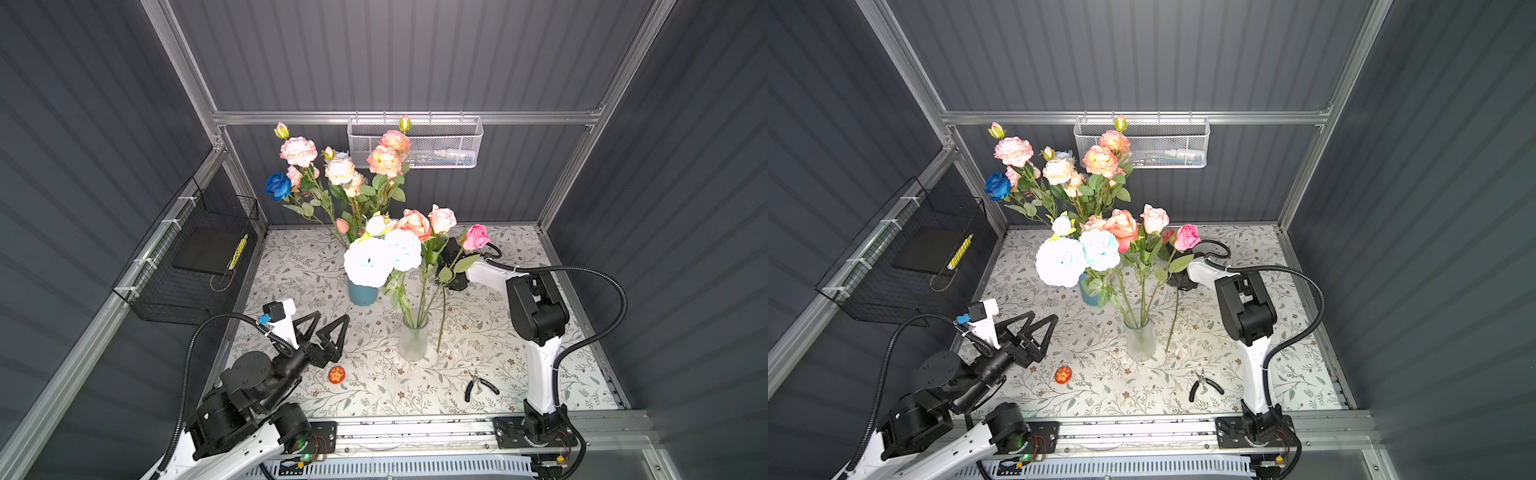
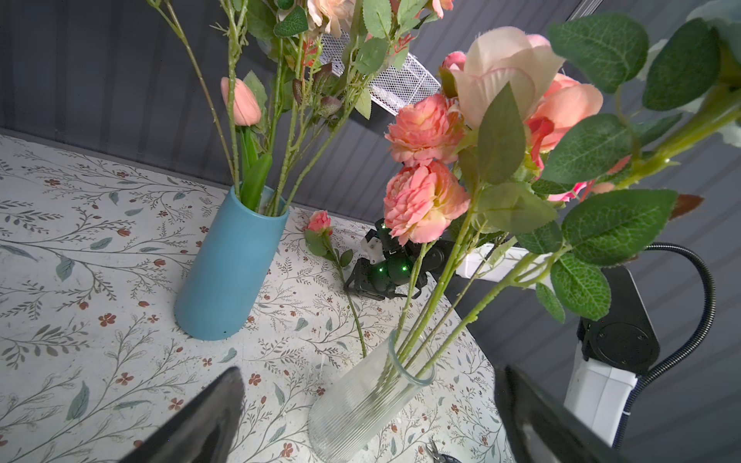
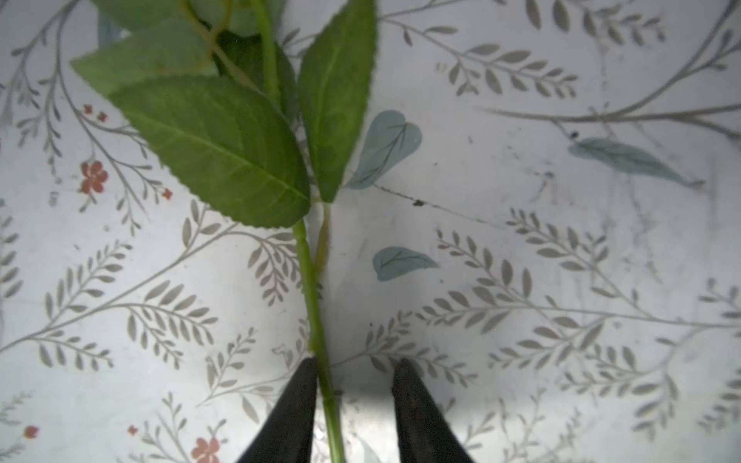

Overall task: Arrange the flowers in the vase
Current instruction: 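Grasp a pink rose stem from the bundle with the right gripper, then lift the pink rose high with the right gripper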

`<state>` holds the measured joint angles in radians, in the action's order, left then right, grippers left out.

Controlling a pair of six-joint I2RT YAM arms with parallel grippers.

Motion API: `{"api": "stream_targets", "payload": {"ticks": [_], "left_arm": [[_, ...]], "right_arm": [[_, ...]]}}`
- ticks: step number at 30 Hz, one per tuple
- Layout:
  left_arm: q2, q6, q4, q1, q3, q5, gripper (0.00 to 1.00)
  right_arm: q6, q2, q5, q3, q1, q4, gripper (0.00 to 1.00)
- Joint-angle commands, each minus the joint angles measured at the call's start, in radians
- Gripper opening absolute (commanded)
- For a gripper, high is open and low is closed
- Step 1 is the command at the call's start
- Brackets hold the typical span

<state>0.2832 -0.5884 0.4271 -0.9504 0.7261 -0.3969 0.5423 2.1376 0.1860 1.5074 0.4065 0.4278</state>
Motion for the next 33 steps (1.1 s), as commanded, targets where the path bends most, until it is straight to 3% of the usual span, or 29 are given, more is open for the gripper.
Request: {"api": "stream_targets", "payload": {"ticks": [1,5,10,14,23,33], "left_arm": [[-0.018,-0.007,0.012,-0.004,-0.008,-0.020,1.00],[-0.018,-0.007,0.024,-0.004,-0.001,-0.023,1.00],[-0.028,-0.011,0.041,-0.004,0.004,-0.031,1.00],[-0.036,-0.014,0.047,-0.004,0.001,-0.039,1.00],[-0.016,-0.017,0.041,-0.004,0.007,-0.045,1.00],[-0.009,-0.024,0.049,-0.004,0.018,-0.069,1.00]], "right_arm": [[0.008,0.036,0.062,-0.008,0.000,0.113,0.27],[0.012,0.012,0.080,-0.062,-0.003,0.086,0.20],[0.020,-0.078,0.107,-0.185,-0.016,0.015,0.00],[0.037,-0.217,0.127,-0.331,-0.036,-0.069,0.00],[0.045,-0.672,0.139,-0.662,-0.051,-0.175,0.00],[-0.008,-1.385,0.019,-0.859,-0.036,-0.121,0.00]]}}
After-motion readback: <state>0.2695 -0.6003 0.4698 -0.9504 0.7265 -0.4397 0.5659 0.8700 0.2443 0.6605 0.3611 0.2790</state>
